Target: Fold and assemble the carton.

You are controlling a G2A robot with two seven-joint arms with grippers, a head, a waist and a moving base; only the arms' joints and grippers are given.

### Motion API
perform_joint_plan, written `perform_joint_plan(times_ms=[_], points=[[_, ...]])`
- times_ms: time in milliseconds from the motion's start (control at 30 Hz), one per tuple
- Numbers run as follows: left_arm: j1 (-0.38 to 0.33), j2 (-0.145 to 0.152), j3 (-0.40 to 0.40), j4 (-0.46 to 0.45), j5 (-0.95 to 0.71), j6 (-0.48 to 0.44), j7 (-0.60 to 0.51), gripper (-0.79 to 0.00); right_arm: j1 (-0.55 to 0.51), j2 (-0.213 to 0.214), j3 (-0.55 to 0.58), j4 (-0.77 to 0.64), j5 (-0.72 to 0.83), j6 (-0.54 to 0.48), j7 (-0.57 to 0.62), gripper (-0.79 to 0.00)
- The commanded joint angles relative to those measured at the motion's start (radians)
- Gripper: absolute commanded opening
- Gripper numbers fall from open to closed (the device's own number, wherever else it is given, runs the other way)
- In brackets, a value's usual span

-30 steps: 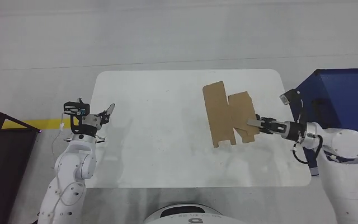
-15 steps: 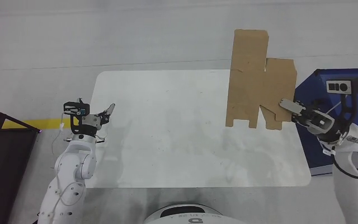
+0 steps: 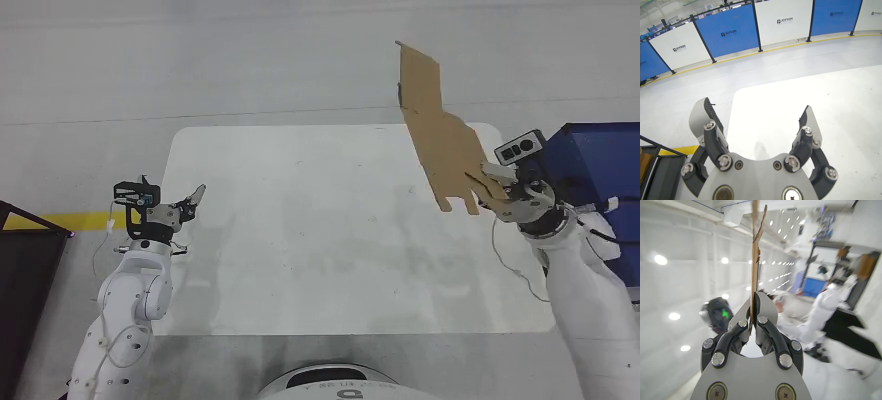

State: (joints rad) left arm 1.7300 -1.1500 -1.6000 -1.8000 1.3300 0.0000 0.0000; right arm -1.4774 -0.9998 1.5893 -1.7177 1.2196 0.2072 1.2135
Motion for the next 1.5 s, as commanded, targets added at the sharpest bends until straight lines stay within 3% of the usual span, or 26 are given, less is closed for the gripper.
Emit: perform_joint_plan(times_ms=[0, 133, 333, 500, 667, 767, 933, 1033, 1200, 1467], points=[[0.000, 0.000, 0.000, 0.000, 0.000, 0.000, 0.000, 0.000, 0.073, -0.009, -0.117, 0.050, 0.076, 0.189, 0.000, -0.785], [0.000, 0.000, 0.000, 0.000, 0.000, 0.000, 0.000, 0.000, 0.137, -0.029, -0.252, 0.097, 0.268, 0.437, -0.037, -0.785], [0.000, 0.000, 0.000, 0.000, 0.000, 0.000, 0.000, 0.000, 0.153, -0.053, -0.366, 0.092, 0.701, 0.655, -0.263, -0.785], [0.000, 0.000, 0.000, 0.000, 0.000, 0.000, 0.000, 0.000, 0.149, -0.066, -0.399, 0.062, 0.895, 0.659, -0.397, -0.785], [0.000, 0.000, 0.000, 0.000, 0.000, 0.000, 0.000, 0.000, 0.158, -0.073, -0.384, 0.027, 0.899, 0.585, -0.447, -0.785], [0.000, 0.000, 0.000, 0.000, 0.000, 0.000, 0.000, 0.000, 0.182, -0.072, -0.339, -0.003, 0.677, 0.486, -0.388, -0.785], [0.000, 0.000, 0.000, 0.000, 0.000, 0.000, 0.000, 0.000, 0.188, -0.055, -0.268, -0.059, 0.062, 0.148, -0.130, -0.785], [0.000, 0.000, 0.000, 0.000, 0.000, 0.000, 0.000, 0.000, 0.186, -0.045, -0.226, -0.073, -0.157, -0.032, -0.055, -0.785], [0.000, 0.000, 0.000, 0.000, 0.000, 0.000, 0.000, 0.000, 0.175, -0.034, -0.144, -0.112, -0.474, -0.306, -0.089, -0.785], [0.000, 0.000, 0.000, 0.000, 0.000, 0.000, 0.000, 0.000, 0.140, -0.028, -0.067, -0.169, -0.972, -0.648, -0.304, -0.785]])
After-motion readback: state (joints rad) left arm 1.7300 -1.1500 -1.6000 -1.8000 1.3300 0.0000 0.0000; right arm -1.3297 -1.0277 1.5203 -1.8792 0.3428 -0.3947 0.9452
